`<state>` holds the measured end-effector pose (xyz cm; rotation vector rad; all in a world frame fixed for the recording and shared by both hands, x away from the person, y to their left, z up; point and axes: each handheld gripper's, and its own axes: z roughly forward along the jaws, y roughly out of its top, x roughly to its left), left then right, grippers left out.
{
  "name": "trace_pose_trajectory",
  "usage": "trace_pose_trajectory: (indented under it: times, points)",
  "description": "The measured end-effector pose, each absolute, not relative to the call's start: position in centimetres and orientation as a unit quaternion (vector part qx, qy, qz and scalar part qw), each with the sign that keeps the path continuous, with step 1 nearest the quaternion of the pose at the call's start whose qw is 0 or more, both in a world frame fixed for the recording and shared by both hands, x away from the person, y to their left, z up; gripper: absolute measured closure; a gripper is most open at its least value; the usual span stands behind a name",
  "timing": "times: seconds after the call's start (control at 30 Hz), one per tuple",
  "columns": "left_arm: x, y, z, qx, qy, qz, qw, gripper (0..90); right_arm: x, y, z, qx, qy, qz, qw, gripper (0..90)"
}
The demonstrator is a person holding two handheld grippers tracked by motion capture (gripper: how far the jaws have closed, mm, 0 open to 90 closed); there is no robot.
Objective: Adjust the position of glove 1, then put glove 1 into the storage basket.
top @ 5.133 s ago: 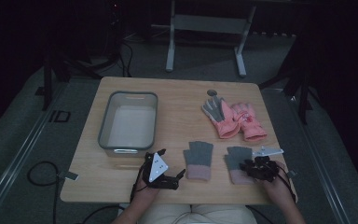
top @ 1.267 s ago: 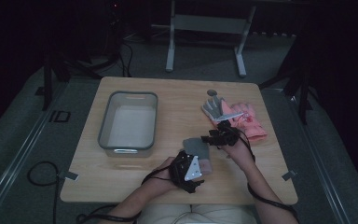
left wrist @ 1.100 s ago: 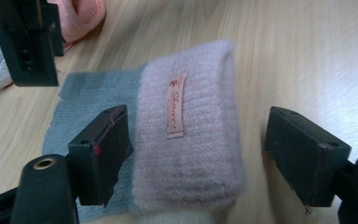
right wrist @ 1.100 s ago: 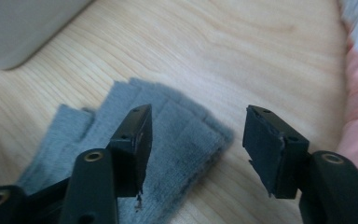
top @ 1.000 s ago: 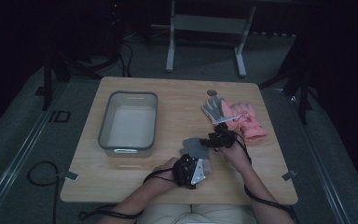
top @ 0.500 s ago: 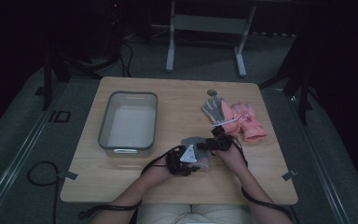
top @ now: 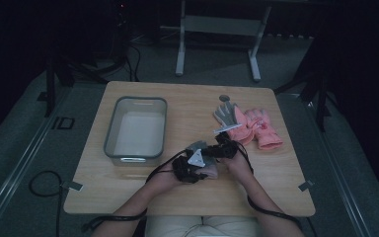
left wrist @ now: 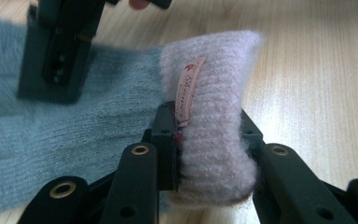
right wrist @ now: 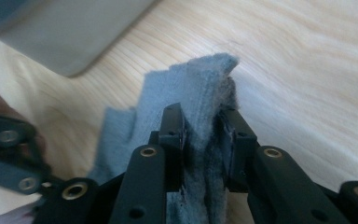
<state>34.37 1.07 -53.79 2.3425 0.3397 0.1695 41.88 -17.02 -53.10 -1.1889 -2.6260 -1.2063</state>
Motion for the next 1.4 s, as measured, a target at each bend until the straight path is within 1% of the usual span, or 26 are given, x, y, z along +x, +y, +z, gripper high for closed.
trace_pose_trajectory:
  times: [0.1,0.23,0.4,0.67,1.1,1.3,1.4]
  points:
    - [34.3,1.4,-52.7,0.914,0.133,0.071,0.377,69.3,41.7,-17.2,-51.9,-0.381,-0.833,-0.400,0.013,74.1]
    - [34.3,1.8,-50.6,0.911,0.126,0.080,0.385,69.3,41.4,-17.4,-49.9,-0.376,-0.829,-0.415,-0.001,74.1]
    - [34.4,2.2,-47.8,0.913,0.106,0.091,0.383,69.3,41.2,-18.0,-47.5,-0.374,-0.814,-0.444,-0.001,74.2]
    - [34.8,3.4,-44.7,0.920,0.084,0.099,0.371,69.3,41.0,-17.5,-44.8,-0.366,-0.806,-0.466,-0.016,74.6]
    - [35.8,6.1,-41.7,0.920,0.081,0.105,0.369,69.2,41.7,-15.3,-42.0,-0.352,-0.801,-0.483,-0.022,74.7]
    - [36.2,8.2,-41.0,0.922,0.081,0.130,0.354,69.1,42.6,-12.9,-40.9,-0.341,-0.806,-0.483,-0.031,74.7]
    - [36.4,9.4,-40.9,0.922,0.086,0.129,0.354,69.1,43.0,-11.7,-40.8,-0.336,-0.809,-0.481,-0.027,74.8]
